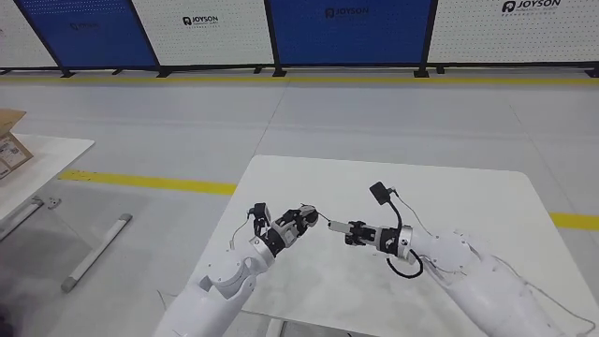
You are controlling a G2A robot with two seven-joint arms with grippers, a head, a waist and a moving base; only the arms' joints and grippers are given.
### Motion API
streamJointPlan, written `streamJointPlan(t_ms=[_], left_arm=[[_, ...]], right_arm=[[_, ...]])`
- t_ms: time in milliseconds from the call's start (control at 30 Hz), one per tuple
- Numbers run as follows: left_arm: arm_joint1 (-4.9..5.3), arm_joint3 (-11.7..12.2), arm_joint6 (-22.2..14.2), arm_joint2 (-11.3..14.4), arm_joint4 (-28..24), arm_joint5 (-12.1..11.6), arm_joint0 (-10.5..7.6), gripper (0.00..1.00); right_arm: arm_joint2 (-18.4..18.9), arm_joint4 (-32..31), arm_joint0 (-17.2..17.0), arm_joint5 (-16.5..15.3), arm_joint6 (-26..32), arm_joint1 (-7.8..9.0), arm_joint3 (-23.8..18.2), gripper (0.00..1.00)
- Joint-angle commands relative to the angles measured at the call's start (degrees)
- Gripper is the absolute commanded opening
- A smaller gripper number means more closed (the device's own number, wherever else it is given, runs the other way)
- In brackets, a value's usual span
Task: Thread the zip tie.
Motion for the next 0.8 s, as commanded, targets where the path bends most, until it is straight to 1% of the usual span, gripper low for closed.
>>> streamJointPlan(t_ms=[0, 100, 133, 167, 200, 233, 267, 300, 433, 633, 767], left_arm=[[-0.12, 0.0, 0.0, 0.3, -0.1, 0.0, -0.06, 0.00], [-0.19, -0.4, -0.2, 0.4, 0.0, -0.2, 0.09, 0.00], [-0.20, -0.6, -0.3, 0.3, 0.1, -0.2, 0.18, 0.00], [-0.21, -0.8, -0.3, 0.3, 0.3, -0.2, 0.31, 0.00], [-0.21, -1.0, -0.3, 0.3, 0.4, -0.2, 0.42, 0.00], [-0.21, -1.1, -0.4, 0.2, 0.6, -0.3, 0.52, 0.00], [-0.20, -1.3, -0.5, 0.2, 0.8, -0.3, 0.65, 0.00], [-0.20, -1.5, -0.6, 0.2, 1.0, -0.3, 0.84, 0.00], [-0.19, -2.0, -1.0, 0.0, 1.6, -0.5, 1.37, 0.00], [-0.22, -2.3, -1.7, -0.1, 1.8, 0.2, 1.70, 0.00], [-0.24, -2.7, -1.7, -0.2, 2.3, 0.1, 1.97, 0.00]], right_arm=[[0.9, 0.5, -0.5, -0.7, 0.7, 0.12, -0.1, 1.00], [1.9, 0.6, -1.0, -0.9, 1.9, 0.15, -0.2, 1.00], [2.1, 0.6, -1.1, -1.0, 2.2, 0.13, -0.2, 0.85], [2.4, 0.8, -1.3, -1.0, 2.6, 0.08, -0.3, 0.80], [2.6, 0.8, -1.4, -1.1, 2.9, 0.05, -0.2, 0.66], [2.8, 0.8, -1.4, -1.0, 3.1, 0.01, -0.1, 0.57], [3.0, 0.9, -1.5, -1.0, 3.4, -0.03, -0.1, 0.53], [3.2, 1.0, -1.5, -0.9, 3.8, -0.10, 0.0, 0.53], [4.0, 1.4, -1.7, -0.7, 4.6, -0.38, 0.4, 0.45], [4.7, 1.4, -1.6, 0.0, 5.8, -0.91, 0.8, 0.44], [4.9, 0.9, -1.5, 0.6, 6.4, -1.30, 0.8, 0.43]])
